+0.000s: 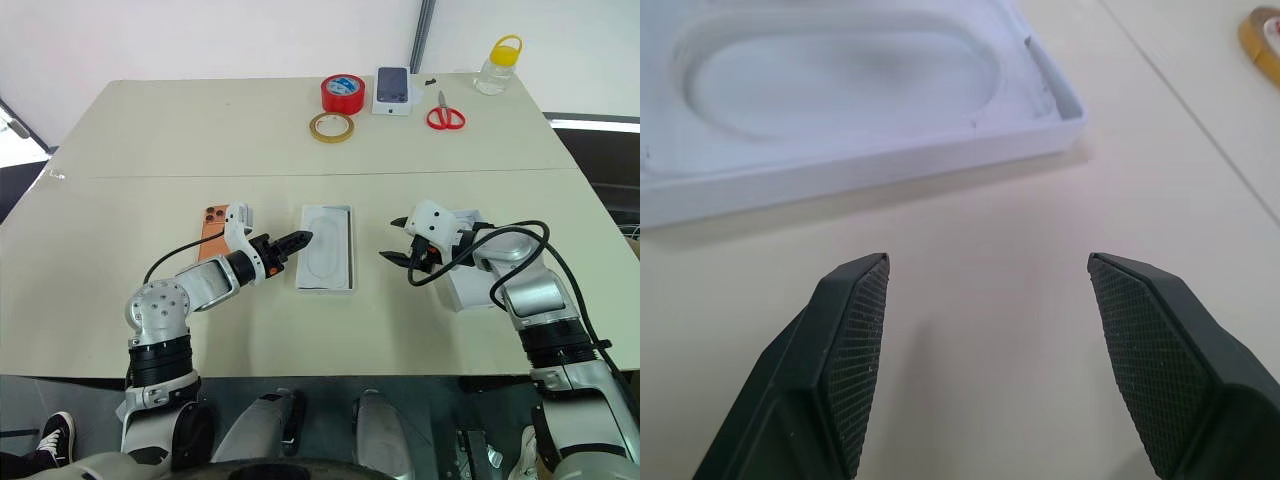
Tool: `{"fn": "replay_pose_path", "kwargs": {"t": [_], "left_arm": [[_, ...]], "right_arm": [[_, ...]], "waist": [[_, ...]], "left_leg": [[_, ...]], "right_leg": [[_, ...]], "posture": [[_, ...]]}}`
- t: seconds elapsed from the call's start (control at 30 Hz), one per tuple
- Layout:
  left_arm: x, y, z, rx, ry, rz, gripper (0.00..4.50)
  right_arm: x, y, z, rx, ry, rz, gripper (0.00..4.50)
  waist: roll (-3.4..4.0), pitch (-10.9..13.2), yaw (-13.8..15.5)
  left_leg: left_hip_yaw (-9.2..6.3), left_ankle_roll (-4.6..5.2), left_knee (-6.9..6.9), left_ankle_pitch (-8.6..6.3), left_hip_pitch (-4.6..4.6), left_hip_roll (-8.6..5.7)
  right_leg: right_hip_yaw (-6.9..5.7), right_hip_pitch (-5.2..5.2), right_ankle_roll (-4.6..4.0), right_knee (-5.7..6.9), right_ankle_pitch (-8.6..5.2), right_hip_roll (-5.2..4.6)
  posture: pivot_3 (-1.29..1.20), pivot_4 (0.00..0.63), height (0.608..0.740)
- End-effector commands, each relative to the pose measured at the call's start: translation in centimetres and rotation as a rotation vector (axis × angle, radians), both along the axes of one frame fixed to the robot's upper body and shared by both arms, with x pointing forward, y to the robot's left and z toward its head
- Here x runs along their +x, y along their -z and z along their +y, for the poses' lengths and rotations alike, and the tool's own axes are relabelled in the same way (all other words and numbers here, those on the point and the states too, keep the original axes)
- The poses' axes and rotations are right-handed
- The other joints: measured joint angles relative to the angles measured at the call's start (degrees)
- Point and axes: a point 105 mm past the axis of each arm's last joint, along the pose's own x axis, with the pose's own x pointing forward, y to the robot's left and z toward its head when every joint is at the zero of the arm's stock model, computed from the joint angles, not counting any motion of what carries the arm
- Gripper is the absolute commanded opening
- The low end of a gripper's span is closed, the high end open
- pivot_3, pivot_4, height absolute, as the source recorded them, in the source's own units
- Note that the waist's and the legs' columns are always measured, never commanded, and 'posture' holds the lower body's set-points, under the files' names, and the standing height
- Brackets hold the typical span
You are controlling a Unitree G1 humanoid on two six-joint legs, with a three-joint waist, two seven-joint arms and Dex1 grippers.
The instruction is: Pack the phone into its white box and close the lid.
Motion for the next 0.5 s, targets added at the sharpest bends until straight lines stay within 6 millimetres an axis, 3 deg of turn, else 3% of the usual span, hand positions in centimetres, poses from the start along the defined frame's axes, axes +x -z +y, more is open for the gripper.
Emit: {"fn": "replay_pose_path", "kwargs": {"t": [0.03, 0.23, 0.33, 0.5], "left_arm": [[-0.2, -1.8, -0.2, -0.015, 0.023, -0.074, 4.38], [-0.5, -3.1, 0.8, 0.038, 0.032, -0.188, 4.38], [-0.2, -4.8, 3.1, 0.134, 0.002, -0.362, 4.41], [-0.2, -4.3, 7.2, 0.370, -0.007, -0.534, 4.41]], "right_arm": [[0.5, -1.7, 0.6, 0.024, -0.013, -0.061, 3.34], [0.4, -3.3, 2.9, 0.164, -0.039, -0.052, 3.34], [-0.1, -2.9, 5.3, 0.230, -0.074, -0.010, 2.50], [-0.4, -2.0, 8.4, 0.228, -0.093, -0.022, 0.04]], "waist": [[0.00, 0.0, 0.0], [0.00, 0.0, -0.1], [0.00, 0.0, -0.1], [0.06, 0.0, -0.1]], "left_leg": [[0.00, 0.00, 0.00, 0.00, 0.00, 0.00], [-0.01, 0.00, -0.01, 0.00, 0.00, 0.02], [0.00, -0.01, -0.01, 0.00, 0.00, 0.01], [0.01, -0.10, -0.18, 0.06, 0.03, 0.07]], "right_leg": [[0.00, 0.00, 0.00, 0.00, 0.00, 0.00], [0.01, -0.01, -0.01, 0.00, 0.00, 0.01], [0.02, -0.02, -0.01, 0.00, 0.00, 0.00], [0.07, -0.11, -0.09, 0.01, 0.03, 0.04]], "posture": [[0.00, 0.150, 0.740], [0.00, 0.150, 0.740], [0.00, 0.150, 0.740], [0.00, 0.150, 0.740]]}}
